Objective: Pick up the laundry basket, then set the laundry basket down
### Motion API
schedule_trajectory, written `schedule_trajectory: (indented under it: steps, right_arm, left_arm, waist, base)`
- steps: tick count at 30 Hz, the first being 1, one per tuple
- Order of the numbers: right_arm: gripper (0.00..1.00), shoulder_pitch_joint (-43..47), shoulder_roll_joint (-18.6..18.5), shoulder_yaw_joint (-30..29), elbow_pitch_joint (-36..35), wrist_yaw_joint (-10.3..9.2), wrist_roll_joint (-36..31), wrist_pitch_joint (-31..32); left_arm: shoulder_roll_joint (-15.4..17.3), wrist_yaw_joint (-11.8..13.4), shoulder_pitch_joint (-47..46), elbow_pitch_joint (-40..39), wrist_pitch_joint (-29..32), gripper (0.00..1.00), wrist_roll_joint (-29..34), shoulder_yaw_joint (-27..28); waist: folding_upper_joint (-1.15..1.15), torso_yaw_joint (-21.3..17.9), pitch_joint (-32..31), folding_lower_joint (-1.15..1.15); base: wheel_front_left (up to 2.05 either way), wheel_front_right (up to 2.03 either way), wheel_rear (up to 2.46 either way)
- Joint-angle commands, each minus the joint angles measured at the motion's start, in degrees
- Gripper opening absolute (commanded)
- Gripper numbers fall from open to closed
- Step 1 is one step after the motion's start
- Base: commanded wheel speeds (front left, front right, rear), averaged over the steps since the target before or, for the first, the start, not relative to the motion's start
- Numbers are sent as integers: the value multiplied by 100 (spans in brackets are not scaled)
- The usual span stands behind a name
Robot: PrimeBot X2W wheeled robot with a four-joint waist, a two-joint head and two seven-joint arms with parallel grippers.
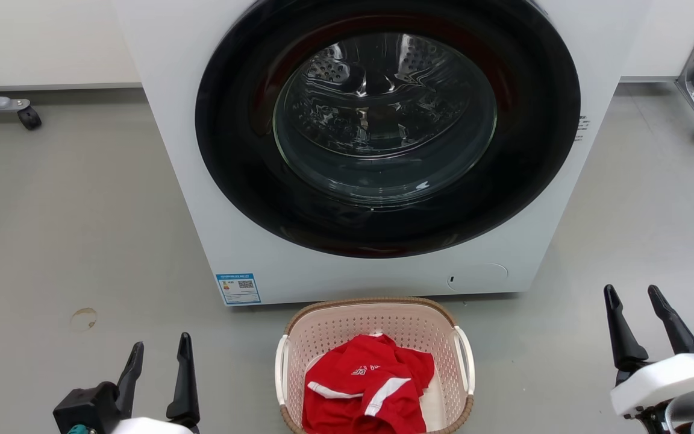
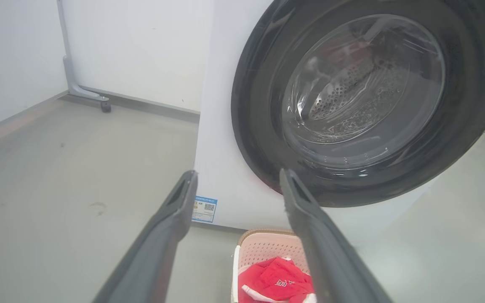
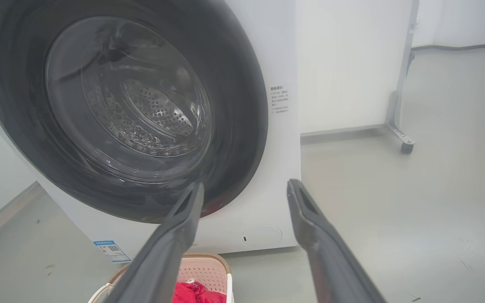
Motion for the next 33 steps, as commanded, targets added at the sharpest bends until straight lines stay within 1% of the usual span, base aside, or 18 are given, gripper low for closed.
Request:
schedule_trajectory:
  steps: [1, 12, 29, 33]
  right_arm:
    - [100, -330, -152, 139, -171, 26, -208, -113]
    - [100, -368, -186, 291, -169, 29, -808, -249]
    - [100, -378, -186, 312, -142, 29, -765, -246]
    - [100, -390, -186, 302, -200, 29, -729, -251]
  left_arm:
    - [135, 74, -114, -204, -63, 100, 176, 126]
    - [307, 245, -96, -356, -116, 100, 692, -101]
    - [341, 260, -75, -368, -110, 100, 632, -141]
    - [337, 270, -99, -402, -101, 100, 622, -153]
  waist:
    - [0, 2, -1, 0]
    - [0, -6, -23, 0]
    - [0, -40, -27, 0]
    - [0, -28, 94, 0]
  base:
    - [0, 0, 0]
    - [0, 0, 0]
    - [0, 0, 0]
    - [0, 0, 0]
